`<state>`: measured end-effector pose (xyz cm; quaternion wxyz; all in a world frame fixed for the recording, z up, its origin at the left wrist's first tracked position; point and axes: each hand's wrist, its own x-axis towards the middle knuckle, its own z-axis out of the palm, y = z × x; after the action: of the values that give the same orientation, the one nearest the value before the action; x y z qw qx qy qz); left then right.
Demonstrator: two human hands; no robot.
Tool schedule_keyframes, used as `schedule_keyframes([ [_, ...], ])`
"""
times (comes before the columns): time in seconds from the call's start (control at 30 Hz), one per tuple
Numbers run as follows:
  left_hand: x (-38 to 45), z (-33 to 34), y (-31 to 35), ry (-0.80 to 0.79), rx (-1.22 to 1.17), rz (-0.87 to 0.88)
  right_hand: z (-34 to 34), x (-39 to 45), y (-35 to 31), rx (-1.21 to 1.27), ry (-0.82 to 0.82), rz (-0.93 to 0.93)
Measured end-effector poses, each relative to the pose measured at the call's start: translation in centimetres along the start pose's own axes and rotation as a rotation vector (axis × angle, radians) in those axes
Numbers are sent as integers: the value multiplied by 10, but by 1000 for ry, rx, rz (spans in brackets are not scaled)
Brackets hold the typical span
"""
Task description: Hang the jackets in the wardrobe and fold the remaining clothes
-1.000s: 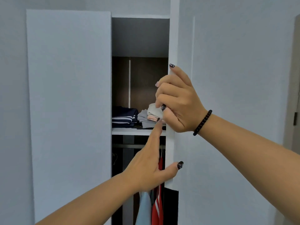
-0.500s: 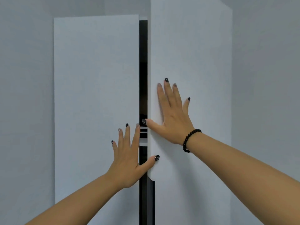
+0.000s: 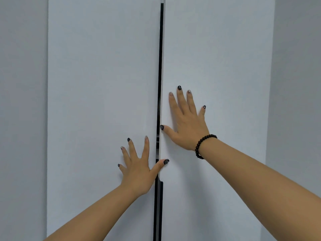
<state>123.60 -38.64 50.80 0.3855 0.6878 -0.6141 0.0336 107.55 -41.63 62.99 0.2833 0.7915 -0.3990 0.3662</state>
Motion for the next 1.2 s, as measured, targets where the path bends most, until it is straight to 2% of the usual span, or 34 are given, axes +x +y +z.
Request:
schedule_keyframes([
  [0.2, 21, 14, -6, 31, 6, -28, 22, 14, -1, -53, -72, 45],
  [0.4, 39, 36, -11, 199, -35, -92, 41, 17, 4, -139, -120, 46],
  [0.5, 47, 43, -10, 233, -60, -139, 52, 17, 5, -156, -149, 60],
  [0.7, 57, 54, -4, 278, 32, -200, 73, 15, 8, -219, -168, 95],
  [1.03, 62, 61, -8, 290, 75, -215, 84, 10, 9, -228, -136, 115],
  [1.2, 58, 57, -14, 242, 118, -185, 85, -12, 8, -209, -222, 119],
])
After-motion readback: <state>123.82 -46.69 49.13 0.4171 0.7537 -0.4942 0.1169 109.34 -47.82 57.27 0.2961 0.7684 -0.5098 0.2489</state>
